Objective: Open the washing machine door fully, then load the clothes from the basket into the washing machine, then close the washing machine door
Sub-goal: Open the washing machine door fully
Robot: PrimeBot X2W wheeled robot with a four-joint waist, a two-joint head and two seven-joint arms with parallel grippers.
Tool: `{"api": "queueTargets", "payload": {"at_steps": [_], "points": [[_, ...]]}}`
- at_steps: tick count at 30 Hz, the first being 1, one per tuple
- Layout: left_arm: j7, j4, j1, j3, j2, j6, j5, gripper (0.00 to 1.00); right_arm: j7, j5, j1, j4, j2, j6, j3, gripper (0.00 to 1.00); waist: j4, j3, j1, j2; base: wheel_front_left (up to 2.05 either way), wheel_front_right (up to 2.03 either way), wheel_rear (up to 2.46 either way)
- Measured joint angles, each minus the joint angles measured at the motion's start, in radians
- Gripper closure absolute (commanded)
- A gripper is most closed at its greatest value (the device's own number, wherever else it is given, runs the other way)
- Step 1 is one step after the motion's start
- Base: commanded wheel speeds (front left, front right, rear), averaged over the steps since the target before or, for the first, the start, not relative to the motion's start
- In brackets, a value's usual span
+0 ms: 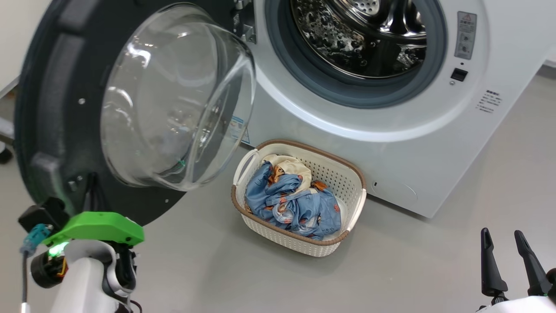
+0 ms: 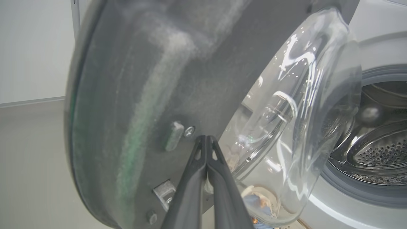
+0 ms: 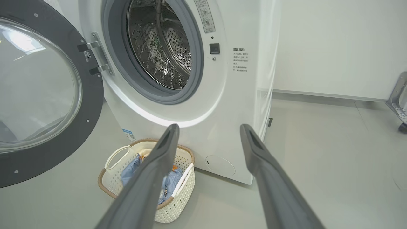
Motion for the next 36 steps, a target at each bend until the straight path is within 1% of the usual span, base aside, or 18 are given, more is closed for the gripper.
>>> {"api": "queueTargets", "payload": {"at_steps": [4,8,15,19,27,36], "points": [[-0.007,0.026,-0.031,0.07,0.003,0.0,0.0,1.0,0.0,0.0,0.0,-0.006,-0.004,0.0,0.0,0.0,-0.032,0.013,0.0,0.0,0.0,0.0,0.0],[-0.016,0.041,-0.071,0.122,0.021,0.0,0.013,1.0,0.0,0.0,0.0,-0.018,-0.013,0.0,-0.001,0.0,-0.06,0.034,0.0,0.0,0.0,0.0,0.0],[-0.028,0.081,-0.153,0.222,0.036,0.004,0.033,1.0,0.0,0.0,-0.004,-0.036,-0.029,0.0,-0.014,0.0,-0.099,0.092,-0.0001,0.0,0.0,0.0,0.0],[-0.033,0.1,-0.199,0.263,0.044,0.004,0.039,1.0,0.0,0.0,-0.018,-0.043,-0.032,0.0,-0.017,0.0,-0.117,0.128,0.0,0.0,0.0,0.0,0.0],[-0.054,0.137,-0.247,0.304,0.059,0.022,0.066,1.0,0.0,0.0,-0.054,-0.043,-0.037,0.0,-0.031,0.0,-0.147,0.179,0.0,0.0,0.0,0.0,0.0],[-0.058,0.173,-0.268,0.316,0.056,0.022,0.104,1.0,0.0,0.0,-0.064,-0.028,-0.025,0.0,-0.034,0.0,-0.144,0.166,0.0,0.0,0.0,0.0,0.0]]}}
